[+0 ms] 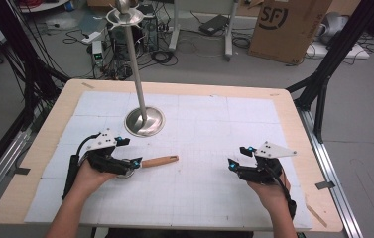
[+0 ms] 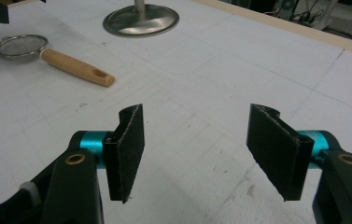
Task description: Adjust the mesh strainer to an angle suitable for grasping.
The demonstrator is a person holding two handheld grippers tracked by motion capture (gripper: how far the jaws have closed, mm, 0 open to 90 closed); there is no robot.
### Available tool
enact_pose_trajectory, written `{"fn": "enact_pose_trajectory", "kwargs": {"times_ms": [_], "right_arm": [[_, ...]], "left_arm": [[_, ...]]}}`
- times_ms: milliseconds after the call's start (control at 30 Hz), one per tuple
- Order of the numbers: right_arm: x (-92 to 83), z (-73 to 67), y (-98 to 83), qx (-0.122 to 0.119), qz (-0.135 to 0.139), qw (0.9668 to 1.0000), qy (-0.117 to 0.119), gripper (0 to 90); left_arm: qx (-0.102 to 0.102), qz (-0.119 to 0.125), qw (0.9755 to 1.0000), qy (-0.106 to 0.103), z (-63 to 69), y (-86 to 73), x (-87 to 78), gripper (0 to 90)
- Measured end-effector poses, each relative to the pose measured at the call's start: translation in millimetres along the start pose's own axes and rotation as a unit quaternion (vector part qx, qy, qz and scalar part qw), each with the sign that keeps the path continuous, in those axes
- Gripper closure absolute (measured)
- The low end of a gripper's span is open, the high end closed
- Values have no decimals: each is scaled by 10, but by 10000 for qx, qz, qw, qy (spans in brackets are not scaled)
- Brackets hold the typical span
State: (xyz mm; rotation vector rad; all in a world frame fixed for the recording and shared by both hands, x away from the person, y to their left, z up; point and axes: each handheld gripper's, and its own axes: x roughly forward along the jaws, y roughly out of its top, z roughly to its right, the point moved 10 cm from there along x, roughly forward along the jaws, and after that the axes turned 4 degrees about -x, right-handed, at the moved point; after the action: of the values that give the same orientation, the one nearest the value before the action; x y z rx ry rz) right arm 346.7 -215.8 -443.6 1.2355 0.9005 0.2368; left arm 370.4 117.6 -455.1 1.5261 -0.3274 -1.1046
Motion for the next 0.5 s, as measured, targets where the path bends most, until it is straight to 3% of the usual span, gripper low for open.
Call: {"fn": "enact_pose_trajectory", "kwargs": {"times_ms": [200,367,500], "right_arm": [[6,1,10,0,14,10000,26,363],[33,-14,-11,4,-45,10000,58,363],[41,-8,-12,-21,-46,10000,62,363]], "left_arm": [[361,-554,9978,37,-1,25,110,166],[512,-948,9942,-9,14,-25,239,195],[609,-1300,9896,-48,44,-110,322,233]]}}
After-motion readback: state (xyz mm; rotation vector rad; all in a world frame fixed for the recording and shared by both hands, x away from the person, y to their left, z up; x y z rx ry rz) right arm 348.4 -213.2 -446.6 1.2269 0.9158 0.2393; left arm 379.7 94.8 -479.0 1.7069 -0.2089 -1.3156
